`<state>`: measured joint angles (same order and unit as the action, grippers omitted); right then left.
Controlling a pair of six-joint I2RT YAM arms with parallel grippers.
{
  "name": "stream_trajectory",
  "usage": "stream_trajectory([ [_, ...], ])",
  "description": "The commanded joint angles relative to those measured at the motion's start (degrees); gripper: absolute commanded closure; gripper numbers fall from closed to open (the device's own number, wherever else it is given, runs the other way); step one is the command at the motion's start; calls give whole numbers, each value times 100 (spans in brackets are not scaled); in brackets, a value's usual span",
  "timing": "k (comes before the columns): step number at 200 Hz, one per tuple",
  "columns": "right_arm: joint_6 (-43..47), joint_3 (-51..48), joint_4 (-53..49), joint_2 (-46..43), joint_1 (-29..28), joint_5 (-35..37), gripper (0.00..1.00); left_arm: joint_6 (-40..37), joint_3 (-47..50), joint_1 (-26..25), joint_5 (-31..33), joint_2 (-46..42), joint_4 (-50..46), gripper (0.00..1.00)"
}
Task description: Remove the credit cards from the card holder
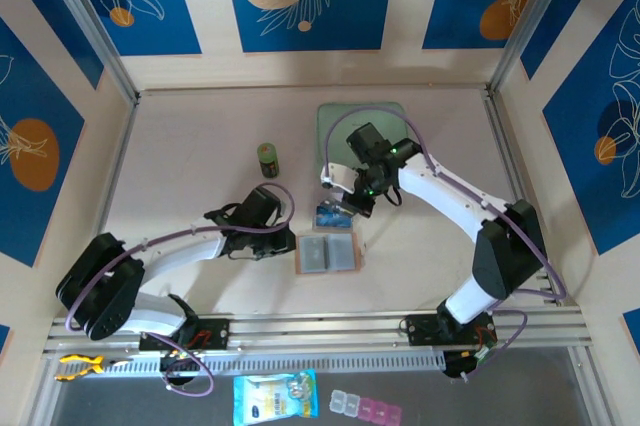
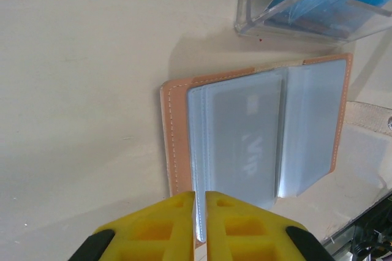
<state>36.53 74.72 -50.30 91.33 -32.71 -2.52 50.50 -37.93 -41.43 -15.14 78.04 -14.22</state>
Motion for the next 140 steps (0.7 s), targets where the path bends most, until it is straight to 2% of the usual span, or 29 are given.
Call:
stream_trajectory([
  [1,552,507,-366,295,214,-352,100,-18,67,84,-33,-26,2,88],
  [63,1051,1939,-1043,1389,654,-555,100,-53,-183,240,-101,120,-114,89],
  [140,1456,2760,-1491,2252,854,-533,100,-97,-337,424,-181,203,-229,88],
])
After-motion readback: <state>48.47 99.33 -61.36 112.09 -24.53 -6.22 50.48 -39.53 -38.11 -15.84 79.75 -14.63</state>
